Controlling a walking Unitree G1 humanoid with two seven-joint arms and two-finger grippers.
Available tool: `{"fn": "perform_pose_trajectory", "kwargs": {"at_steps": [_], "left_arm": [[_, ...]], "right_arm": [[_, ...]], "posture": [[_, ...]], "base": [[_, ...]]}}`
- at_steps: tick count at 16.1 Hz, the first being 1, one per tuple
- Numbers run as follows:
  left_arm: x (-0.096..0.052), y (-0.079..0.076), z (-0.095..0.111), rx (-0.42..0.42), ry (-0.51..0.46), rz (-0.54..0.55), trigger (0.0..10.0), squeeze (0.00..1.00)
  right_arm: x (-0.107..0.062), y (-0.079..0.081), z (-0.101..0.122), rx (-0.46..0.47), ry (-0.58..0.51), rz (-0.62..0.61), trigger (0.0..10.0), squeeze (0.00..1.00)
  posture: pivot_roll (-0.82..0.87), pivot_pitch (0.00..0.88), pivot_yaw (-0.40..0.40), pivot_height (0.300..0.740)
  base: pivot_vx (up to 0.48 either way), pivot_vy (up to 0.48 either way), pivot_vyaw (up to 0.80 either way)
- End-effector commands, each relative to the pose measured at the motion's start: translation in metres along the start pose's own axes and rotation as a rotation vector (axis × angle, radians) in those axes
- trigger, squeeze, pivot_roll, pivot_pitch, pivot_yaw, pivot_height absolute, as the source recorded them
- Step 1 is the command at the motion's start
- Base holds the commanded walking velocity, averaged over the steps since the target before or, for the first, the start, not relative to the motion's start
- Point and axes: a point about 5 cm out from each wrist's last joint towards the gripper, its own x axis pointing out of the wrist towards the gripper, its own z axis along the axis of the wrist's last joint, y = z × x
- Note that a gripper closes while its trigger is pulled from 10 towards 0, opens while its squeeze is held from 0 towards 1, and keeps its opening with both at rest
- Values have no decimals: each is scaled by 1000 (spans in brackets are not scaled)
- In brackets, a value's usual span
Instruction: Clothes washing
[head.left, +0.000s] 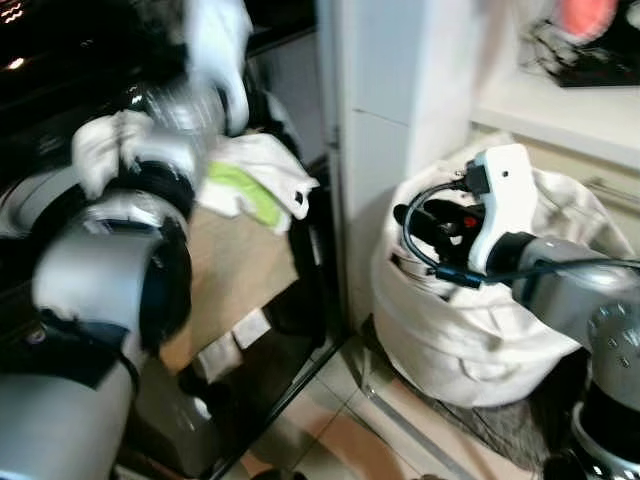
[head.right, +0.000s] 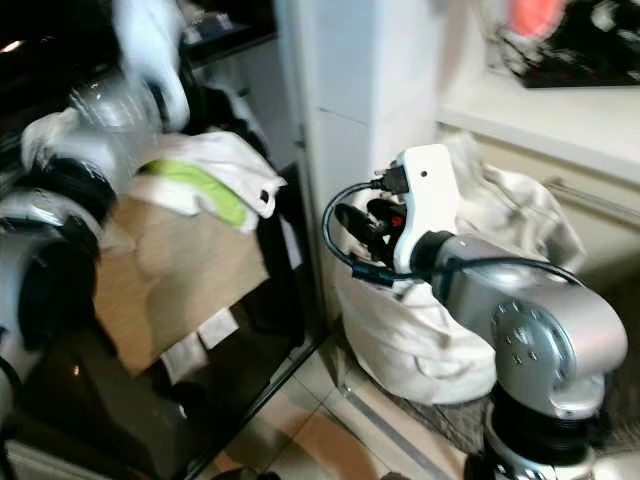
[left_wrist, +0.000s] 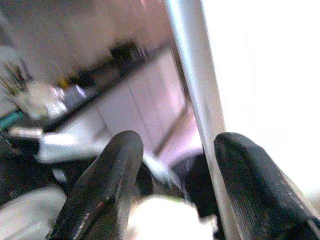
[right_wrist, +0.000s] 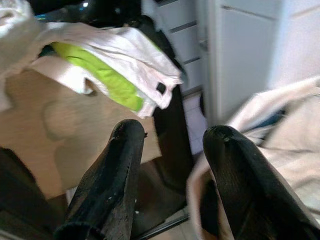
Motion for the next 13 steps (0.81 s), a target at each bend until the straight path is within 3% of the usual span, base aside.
{"fn": "perform_pose_trajectory", "kwargs": {"at_steps": [1,3,6,7,9,10,12,13], "left_arm": [[-2,7,-4,44,30,30,10000,1000],[-4,8,-16,122,79,40,10000,1000],[-11,23,-32,227,167,140,10000,1000],[-15,31,-38,297,206,183,10000,1000],[-20,35,-53,312,269,186,10000,1000],[-22,34,-62,262,288,168,10000,0],[-23,31,-67,25,251,185,10000,0],[-24,33,-70,25,261,199,10000,0]], "right_arm": [[-2,5,4,-27,-29,14,10000,0],[-9,8,0,-56,-8,32,10000,0],[-18,11,-9,-131,53,31,10000,0],[-19,13,-11,-170,78,39,10000,0],[-18,23,-15,-214,91,89,10000,0],[-17,27,-16,-229,82,106,10000,0],[-11,31,-13,-219,26,104,10000,0],[-10,32,-14,-215,25,110,10000,0]], "posture": [[-168,0,168,740],[-203,0,177,740],[-236,0,182,740],[-245,0,183,740],[-258,0,185,740],[-259,0,182,740],[-256,0,170,740],[-255,0,166,740]], "base": [[0,0,0],[0,0,0],[0,0,0],[0,0,0],[0,0,0],[0,0,0],[0,0,0],[0,0,0]]}}
